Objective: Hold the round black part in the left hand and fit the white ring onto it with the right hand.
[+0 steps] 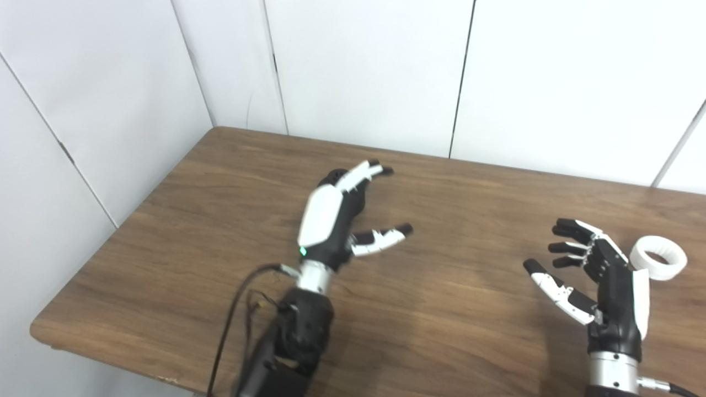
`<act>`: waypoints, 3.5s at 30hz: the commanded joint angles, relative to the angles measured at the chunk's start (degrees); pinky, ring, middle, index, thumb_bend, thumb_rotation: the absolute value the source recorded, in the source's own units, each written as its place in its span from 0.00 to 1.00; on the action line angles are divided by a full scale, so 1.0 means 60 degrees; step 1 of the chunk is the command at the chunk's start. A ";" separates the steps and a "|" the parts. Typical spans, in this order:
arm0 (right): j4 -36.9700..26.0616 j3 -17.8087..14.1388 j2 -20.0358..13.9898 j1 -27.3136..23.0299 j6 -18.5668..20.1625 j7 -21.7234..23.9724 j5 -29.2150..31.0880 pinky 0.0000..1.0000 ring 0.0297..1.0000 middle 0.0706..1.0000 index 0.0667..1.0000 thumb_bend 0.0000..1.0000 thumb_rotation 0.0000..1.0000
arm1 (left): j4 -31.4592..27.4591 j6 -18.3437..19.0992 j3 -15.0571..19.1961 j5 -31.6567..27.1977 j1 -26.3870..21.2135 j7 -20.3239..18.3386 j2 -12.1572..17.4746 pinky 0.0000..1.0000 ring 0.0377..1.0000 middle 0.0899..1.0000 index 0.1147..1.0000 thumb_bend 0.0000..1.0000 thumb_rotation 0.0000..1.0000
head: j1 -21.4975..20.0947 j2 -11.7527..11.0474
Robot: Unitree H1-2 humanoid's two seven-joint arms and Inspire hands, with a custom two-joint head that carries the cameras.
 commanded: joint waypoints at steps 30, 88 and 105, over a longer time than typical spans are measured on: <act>0.0727 -0.0209 -0.0478 0.0125 -0.0519 -0.0024 -0.0099 0.47 0.58 0.66 0.66 0.69 0.14 | 0.1270 0.1661 0.0313 0.1596 -0.1955 -0.1693 0.3567 1.00 1.00 1.00 1.00 1.00 0.56 | 0.0044 -0.0044; 0.0191 -0.0282 -0.0530 0.0373 -0.0096 0.0114 -0.0147 0.49 0.57 0.66 0.66 0.72 0.08 | 0.3964 0.2688 -0.1751 0.1957 -0.3010 -0.3363 0.3624 1.00 1.00 1.00 0.94 1.00 0.67 | -0.0137 0.0243; 0.0093 -0.0316 -0.0517 0.0441 -0.0001 0.0086 -0.0207 0.49 0.57 0.65 0.66 0.73 0.09 | 0.4644 0.2462 -0.1858 0.1612 -0.3289 -0.2850 0.3313 1.00 1.00 1.00 0.95 1.00 0.68 | -0.0233 0.0324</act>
